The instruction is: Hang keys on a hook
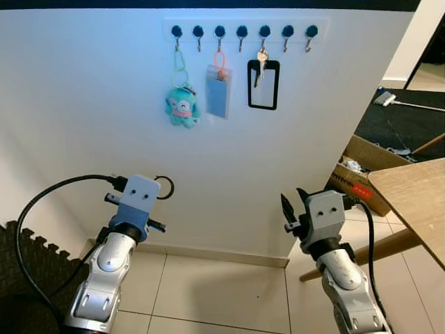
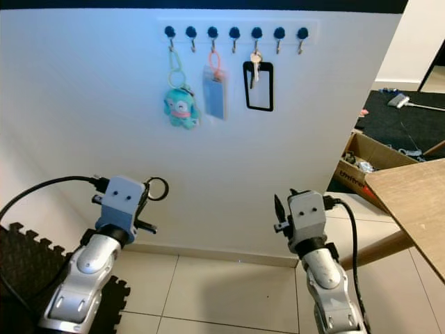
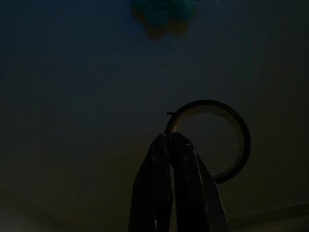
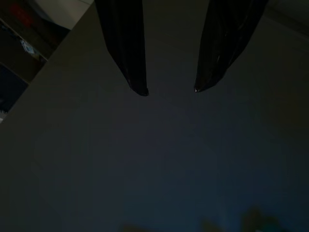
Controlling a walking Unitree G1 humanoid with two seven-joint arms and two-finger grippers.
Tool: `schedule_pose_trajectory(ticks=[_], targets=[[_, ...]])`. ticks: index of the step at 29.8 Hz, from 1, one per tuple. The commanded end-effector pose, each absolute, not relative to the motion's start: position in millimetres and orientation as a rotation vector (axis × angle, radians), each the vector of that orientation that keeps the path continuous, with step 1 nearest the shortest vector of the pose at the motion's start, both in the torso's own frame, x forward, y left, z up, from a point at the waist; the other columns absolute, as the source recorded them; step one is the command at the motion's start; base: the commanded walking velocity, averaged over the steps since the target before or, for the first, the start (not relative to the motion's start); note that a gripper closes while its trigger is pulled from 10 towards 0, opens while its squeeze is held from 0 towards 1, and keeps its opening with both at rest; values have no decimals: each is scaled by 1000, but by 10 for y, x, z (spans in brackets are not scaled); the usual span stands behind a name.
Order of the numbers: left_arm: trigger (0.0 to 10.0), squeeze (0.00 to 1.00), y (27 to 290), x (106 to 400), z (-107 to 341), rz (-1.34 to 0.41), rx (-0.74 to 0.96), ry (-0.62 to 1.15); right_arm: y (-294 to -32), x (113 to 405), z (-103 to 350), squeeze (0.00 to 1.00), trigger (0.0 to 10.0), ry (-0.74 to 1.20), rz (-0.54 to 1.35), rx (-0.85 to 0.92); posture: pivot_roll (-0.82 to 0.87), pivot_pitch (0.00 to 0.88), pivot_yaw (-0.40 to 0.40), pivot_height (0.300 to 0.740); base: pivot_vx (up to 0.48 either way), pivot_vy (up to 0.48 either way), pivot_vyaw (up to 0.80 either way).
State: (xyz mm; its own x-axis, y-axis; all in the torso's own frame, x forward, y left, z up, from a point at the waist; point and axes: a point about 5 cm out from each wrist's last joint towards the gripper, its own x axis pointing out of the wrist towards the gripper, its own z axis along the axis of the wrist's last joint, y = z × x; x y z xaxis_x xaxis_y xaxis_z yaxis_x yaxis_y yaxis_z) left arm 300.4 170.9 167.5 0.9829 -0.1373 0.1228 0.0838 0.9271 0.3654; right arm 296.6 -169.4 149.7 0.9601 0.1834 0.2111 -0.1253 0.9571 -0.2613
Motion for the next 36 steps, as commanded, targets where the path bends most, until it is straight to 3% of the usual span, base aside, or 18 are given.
schedule_pose_trajectory(ticks=[1,13,24,30,36], targets=[[10000,0,1714,2984,1649,-110,358,-132,-1677,2945,1443,0,10000,-216,170,-249,68,153,34,740,0,0,0],[10000,0,1635,3138,2010,-49,365,-238,-1637,2965,1476,0,10000,-227,173,-231,71,165,32,740,0,0,0],[10000,0,1332,3534,2899,31,442,-497,-1464,3001,1529,0,10000,-248,179,-154,47,180,36,740,0,0,0],[10000,0,1113,3736,3094,7,448,-506,-1247,3085,1660,0,10000,-295,216,-114,43,192,44,740,0,0,0],[10000,0,1030,3906,3187,7,429,-484,-1305,3085,1692,0,10000,-305,206,-130,36,210,56,740,0,0,0]])
